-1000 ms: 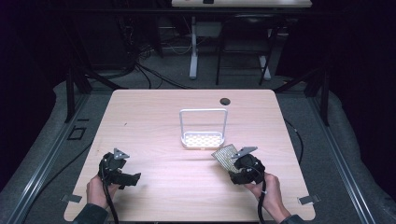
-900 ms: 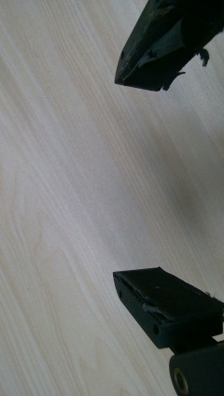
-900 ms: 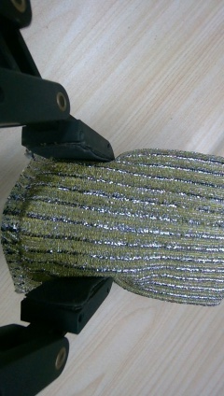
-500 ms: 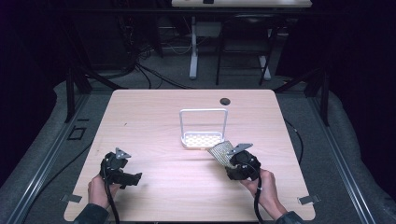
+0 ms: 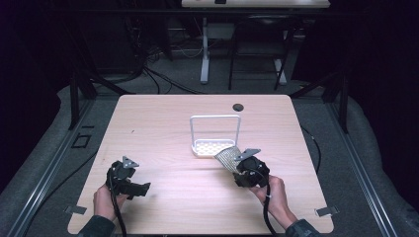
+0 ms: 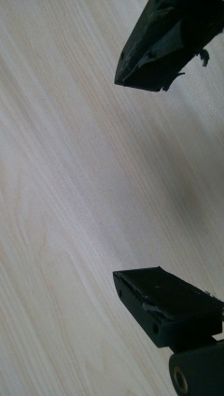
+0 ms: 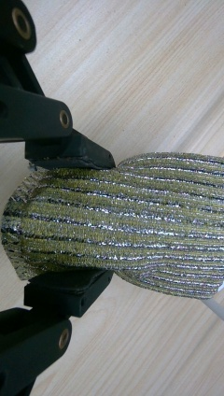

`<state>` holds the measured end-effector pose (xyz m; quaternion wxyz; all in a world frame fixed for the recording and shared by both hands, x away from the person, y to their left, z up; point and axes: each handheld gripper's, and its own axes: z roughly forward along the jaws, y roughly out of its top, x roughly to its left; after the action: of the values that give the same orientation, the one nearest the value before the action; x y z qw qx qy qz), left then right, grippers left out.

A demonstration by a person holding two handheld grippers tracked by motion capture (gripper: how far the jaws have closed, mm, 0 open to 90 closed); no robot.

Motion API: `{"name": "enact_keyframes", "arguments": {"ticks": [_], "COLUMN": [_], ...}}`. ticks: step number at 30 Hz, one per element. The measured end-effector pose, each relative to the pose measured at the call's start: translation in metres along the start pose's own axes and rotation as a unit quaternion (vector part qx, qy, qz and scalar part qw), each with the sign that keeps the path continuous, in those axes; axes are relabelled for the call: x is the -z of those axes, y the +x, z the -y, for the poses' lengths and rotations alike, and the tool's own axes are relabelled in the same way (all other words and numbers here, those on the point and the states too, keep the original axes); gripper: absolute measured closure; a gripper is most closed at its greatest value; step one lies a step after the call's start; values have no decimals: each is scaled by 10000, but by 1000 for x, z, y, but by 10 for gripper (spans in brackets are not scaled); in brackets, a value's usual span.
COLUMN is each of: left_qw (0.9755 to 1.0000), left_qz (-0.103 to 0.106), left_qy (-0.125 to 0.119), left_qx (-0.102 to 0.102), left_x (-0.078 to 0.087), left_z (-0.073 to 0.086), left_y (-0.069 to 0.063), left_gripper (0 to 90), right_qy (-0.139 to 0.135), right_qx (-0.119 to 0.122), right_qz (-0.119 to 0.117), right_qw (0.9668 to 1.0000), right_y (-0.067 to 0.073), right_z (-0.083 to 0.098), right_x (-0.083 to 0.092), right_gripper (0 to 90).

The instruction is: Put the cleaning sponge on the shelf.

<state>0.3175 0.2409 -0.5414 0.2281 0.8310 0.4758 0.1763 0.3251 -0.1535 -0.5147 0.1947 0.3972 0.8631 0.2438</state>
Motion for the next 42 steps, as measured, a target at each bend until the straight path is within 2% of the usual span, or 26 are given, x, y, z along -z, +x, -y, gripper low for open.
{"name": "enact_keyframes", "arguments": {"ticks": [15, 30, 42], "left_qw": [10000, 10000, 10000], "left_qz": [21, 26, 57], "left_qy": [27, 11, 15], "left_qx": [-62, -49, -70], "left_x": [-2, -1, -3], "left_z": [-1, -1, -3], "left_y": [-1, -1, -2], "left_gripper": [63, 66, 68], "right_qy": [-57, -176, -216], "right_qx": [87, -5, -16], "right_qz": [31, 6, 183], "right_qw": [9999, 9998, 9996], "right_y": [7, 6, 4], "right_z": [-16, -36, -53], "right_x": [-10, -24, -39], "right_gripper": [484, 482, 476]}}
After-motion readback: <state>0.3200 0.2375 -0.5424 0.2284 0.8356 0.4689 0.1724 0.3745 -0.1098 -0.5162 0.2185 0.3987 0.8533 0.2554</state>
